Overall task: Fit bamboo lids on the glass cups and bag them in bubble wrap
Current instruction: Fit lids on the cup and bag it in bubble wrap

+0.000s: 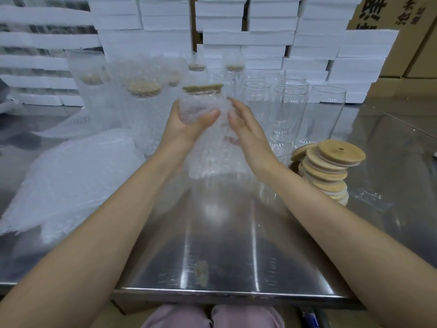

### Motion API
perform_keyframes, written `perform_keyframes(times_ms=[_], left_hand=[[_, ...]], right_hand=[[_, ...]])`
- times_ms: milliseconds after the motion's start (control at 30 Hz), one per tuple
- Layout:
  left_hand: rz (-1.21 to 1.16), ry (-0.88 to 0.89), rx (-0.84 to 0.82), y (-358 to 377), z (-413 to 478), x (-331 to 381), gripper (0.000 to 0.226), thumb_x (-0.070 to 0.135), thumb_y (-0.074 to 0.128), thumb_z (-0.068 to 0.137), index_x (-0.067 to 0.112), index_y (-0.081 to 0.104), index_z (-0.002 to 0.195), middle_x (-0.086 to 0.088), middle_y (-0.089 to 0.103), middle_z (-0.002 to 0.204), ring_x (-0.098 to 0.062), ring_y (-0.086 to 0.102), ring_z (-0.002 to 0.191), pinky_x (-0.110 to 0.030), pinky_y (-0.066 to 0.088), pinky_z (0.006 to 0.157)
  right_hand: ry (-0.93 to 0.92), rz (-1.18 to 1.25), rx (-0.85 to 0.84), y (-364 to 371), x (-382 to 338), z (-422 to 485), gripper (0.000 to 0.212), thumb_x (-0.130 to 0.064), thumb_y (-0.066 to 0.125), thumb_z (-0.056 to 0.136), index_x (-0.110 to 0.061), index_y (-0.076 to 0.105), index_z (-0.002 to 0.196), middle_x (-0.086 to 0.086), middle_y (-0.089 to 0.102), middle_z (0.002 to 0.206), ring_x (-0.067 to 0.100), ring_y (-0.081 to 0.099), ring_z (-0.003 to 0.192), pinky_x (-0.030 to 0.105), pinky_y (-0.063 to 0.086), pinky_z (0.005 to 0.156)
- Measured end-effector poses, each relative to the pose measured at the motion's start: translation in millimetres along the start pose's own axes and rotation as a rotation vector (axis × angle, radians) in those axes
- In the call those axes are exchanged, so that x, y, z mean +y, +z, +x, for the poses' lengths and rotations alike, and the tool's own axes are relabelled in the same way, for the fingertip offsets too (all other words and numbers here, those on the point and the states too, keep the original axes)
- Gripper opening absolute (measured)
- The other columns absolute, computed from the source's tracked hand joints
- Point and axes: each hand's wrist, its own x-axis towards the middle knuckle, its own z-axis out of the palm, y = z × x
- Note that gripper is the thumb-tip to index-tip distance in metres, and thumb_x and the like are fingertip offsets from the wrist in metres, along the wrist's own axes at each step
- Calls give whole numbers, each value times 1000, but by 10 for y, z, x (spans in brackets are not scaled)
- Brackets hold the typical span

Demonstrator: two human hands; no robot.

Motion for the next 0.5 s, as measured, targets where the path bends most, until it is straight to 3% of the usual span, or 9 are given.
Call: perform_keyframes(times_ms=[67,133,233,300,367,500], left_hand=[[40,64,16,-83,39,29,62,26,82,68,11,51,119,-6,66,114,-19,66,105,-37,52,93],[128,138,-17,-127,55,47,71,24,84,67,19,46,126,-6,61,125,-17,61,115,-39,48,101],[213,207,-71,-116,39,32,78,22,86,67,31,39,129,4,56,130,-4,55,119,-23,47,96],[235,222,-76,-91,12,19,84,27,87,65,36,35,131,8,54,132,0,52,121,-17,45,95],[241,226,-70,-84,4,12,92,34,87,61,37,31,134,8,53,134,-1,50,124,-18,43,100],[301,233,-81,-48,3,-18,98,38,90,59,40,29,135,20,50,130,11,48,120,-8,40,94]], right_hand=[[-50,-43,10,0,2,-4,22,-25,53,97,-35,50,117,-6,50,130,15,49,125,46,43,107],[-110,-120,52,-13,-5,1,23,-22,59,90,-37,50,106,-6,50,119,8,52,111,40,45,102],[-223,-249,125,-33,-23,-6,37,-14,63,86,-37,49,112,-6,45,121,-2,50,104,23,46,92],[-332,-346,178,-82,-35,15,28,-8,65,82,-21,58,105,-5,44,115,-3,50,102,19,44,90],[-432,-468,211,-147,-56,33,15,-3,67,77,-6,62,90,-4,45,107,4,50,102,18,41,88],[-604,-551,302,-196,-115,1,11,3,65,69,-2,55,68,0,52,96,21,53,94,22,39,80]])
